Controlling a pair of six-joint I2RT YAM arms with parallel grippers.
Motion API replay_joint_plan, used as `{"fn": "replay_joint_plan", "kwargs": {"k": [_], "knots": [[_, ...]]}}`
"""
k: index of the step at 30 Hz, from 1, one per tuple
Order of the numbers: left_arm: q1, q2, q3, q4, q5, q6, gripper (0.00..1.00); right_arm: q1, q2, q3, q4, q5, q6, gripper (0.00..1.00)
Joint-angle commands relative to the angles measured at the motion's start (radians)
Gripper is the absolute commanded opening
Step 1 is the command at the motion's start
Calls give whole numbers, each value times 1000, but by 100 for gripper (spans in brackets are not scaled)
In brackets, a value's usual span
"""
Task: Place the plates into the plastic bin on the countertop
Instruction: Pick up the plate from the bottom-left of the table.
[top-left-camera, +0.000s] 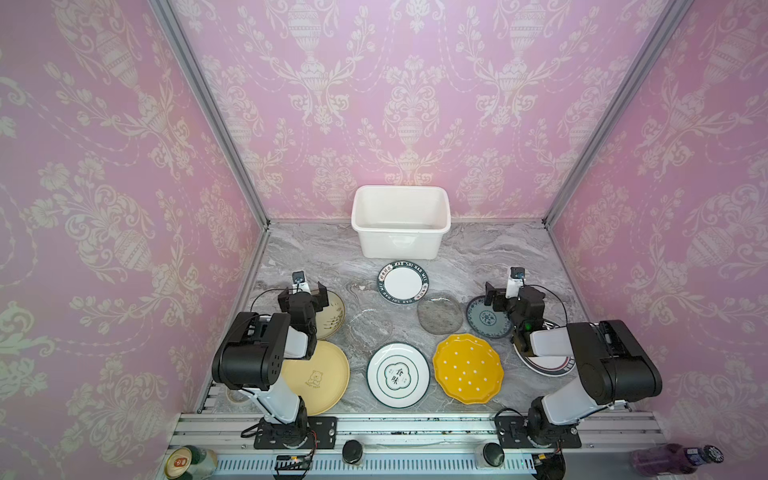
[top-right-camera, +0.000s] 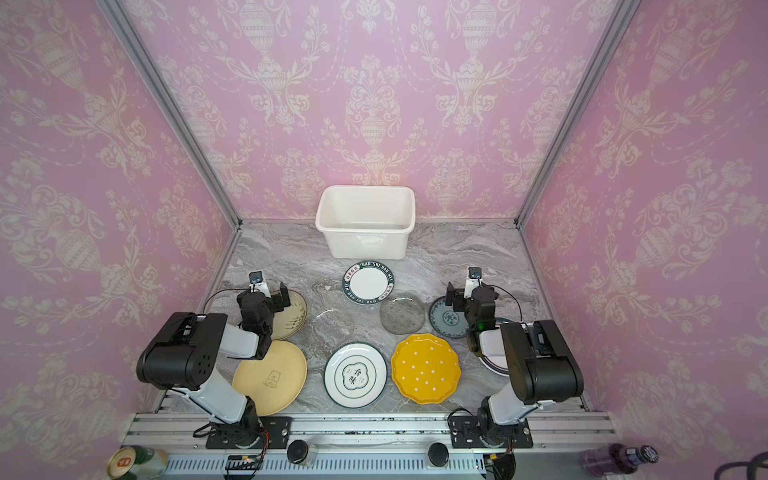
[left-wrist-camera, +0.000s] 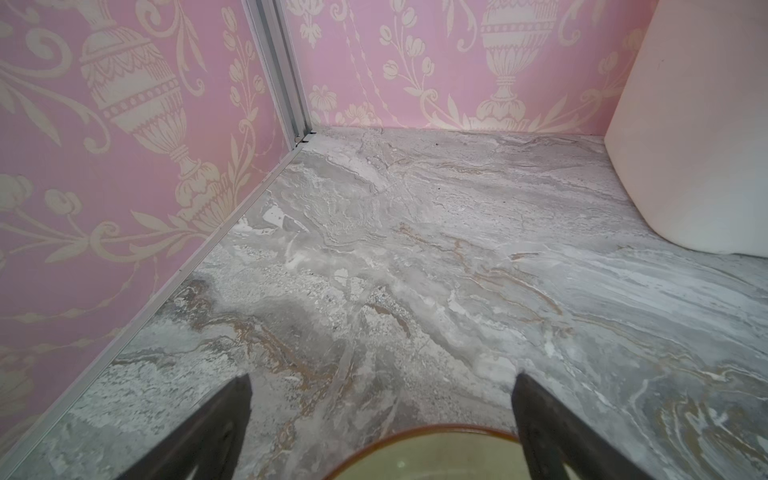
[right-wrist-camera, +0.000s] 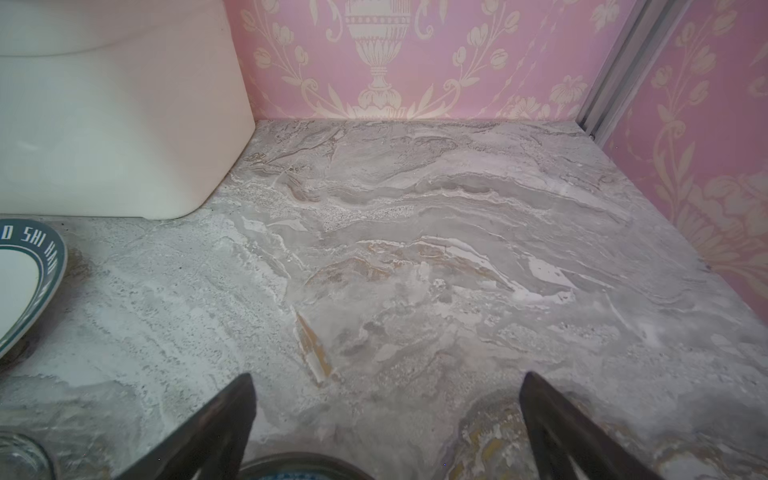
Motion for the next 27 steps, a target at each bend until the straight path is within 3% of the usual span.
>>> {"fn": "replay_joint_plan", "kwargs": {"k": [1, 27], "knots": [[9, -22, -9, -15, 19, 24, 99, -6, -22, -9, 5, -7, 18, 100], [32, -24, -13, -16, 37, -7, 99, -3, -23, -15, 14, 1, 17, 100]]}}
